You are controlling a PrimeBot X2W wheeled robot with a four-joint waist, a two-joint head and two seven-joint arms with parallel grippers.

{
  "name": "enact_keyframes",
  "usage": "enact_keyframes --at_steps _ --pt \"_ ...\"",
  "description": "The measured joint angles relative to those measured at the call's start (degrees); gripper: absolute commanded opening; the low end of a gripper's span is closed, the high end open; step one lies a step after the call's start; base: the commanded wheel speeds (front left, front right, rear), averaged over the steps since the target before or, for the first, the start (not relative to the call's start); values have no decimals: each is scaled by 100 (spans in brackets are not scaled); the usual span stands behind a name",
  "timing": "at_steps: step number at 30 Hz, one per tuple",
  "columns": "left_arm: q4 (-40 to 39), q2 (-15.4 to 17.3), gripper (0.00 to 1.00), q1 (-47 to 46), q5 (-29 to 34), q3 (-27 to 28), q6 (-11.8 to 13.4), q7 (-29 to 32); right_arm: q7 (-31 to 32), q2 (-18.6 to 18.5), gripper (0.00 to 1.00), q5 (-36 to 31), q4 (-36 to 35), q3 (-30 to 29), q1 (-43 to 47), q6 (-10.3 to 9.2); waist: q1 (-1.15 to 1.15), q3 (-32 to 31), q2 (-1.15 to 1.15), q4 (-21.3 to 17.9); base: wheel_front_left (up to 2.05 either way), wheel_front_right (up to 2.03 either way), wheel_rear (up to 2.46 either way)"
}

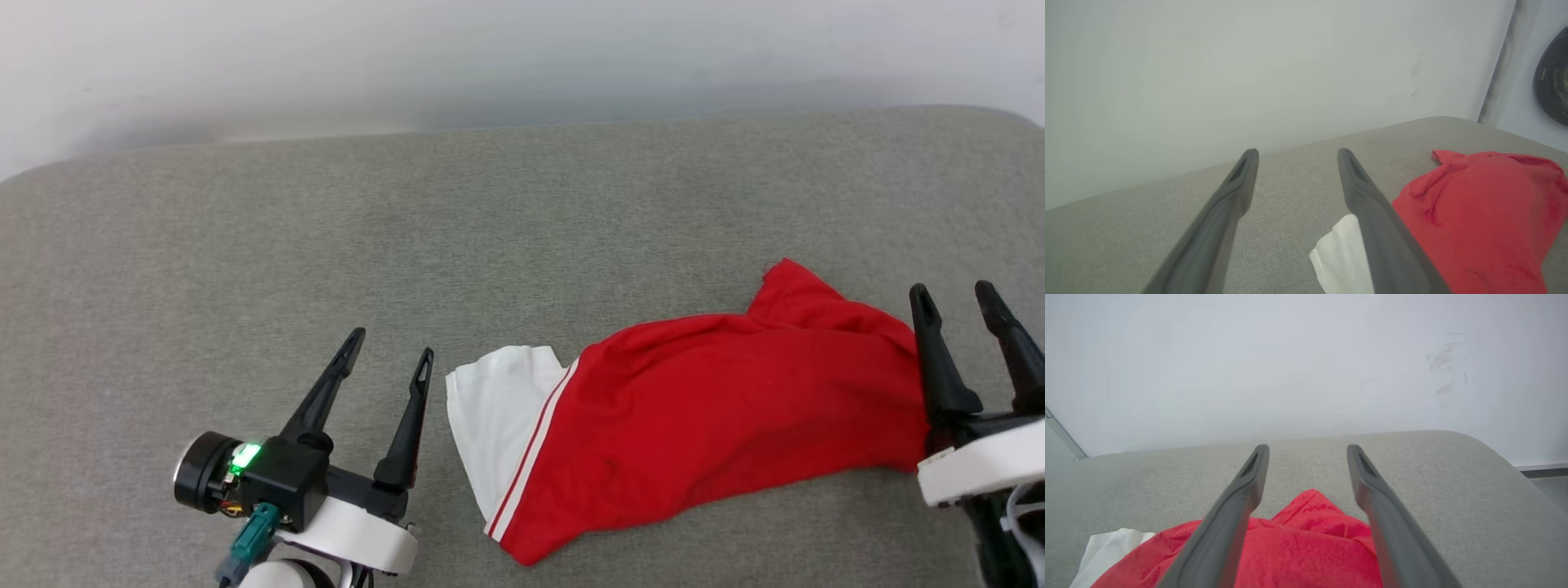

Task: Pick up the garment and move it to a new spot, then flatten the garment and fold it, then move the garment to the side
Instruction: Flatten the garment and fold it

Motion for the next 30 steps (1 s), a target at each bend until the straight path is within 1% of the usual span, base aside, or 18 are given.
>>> enact_keyframes --at_steps 3,5,7,9,11,13,14,17,19,22,24,26,27,28,29,30 --pt "167 23 100 18 -157 -82 -14 25 -552 248 100 21 -126 -15 126 0 0 42 0 -92 0 0 0" --pt "280 154 100 12 -197 -212 -24 269 -773 321 100 -1 -158 -11 135 0 0 87 0 -160 0 0 0" --pt "325 302 100 -86 -226 -370 -40 645 -860 344 100 -20 -160 38 145 0 0 150 0 -227 0 0 0" --pt "321 463 100 -293 -342 -590 -42 1193 -900 345 100 -60 -167 40 145 0 0 228 0 -283 0 0 0" --pt "272 716 100 -509 -471 -898 -48 1816 -913 337 100 -82 -185 26 140 0 0 319 0 -334 0 0 0" --pt "209 905 100 -735 -721 -1110 -47 2550 -934 337 100 -83 -213 3 115 0 0 416 0 -376 0 0 0" --pt "179 1029 100 -841 -783 -1176 -48 2886 -933 334 100 -99 -224 -13 109 0 0 468 0 -396 0 0 0" --pt "97 1207 100 -1154 -951 -1267 -47 3772 -931 354 100 -109 -238 16 87 0 0 637 0 -449 0 0 0" --pt "66 1282 100 -1368 -898 -1310 -48 4121 -923 367 100 -149 -237 86 60 0 0 755 0 -482 0 0 0" --pt "160 1289 100 -1564 -900 -1344 -36 4577 -923 386 100 -175 -219 155 5 0 0 931 0 -529 0 0 0" --pt "271 1308 100 -1593 -848 -1403 -13 4804 -924 389 100 -244 -174 183 -15 0 1 1039 0 -565 0 0 0" --pt "378 1277 100 -1662 -868 -1443 -8 4900 -953 396 100 -268 -138 181 -42 0 1 1132 0 -595 0 0 0" --pt "422 1274 96 -1701 -868 -1459 -8 4933 -959 409 100 -270 -118 188 -69 0 0 1173 0 -608 0 0 0" --pt "466 1276 45 -1728 -867 -1463 -5 4944 -966 415 100 -275 -99 193 -90 0 1 1205 0 -620 0 0 0" --pt "503 1280 1 -1774 -854 -1456 21 4940 -969 415 100 -292 -82 208 -103 0 0 1231 0 -630 0 0 0" --pt "528 1283 0 -1799 -835 -1439 53 4879 -969 416 100 -318 -68 227 -104 0 0 1248 0 -634 0 0 0"
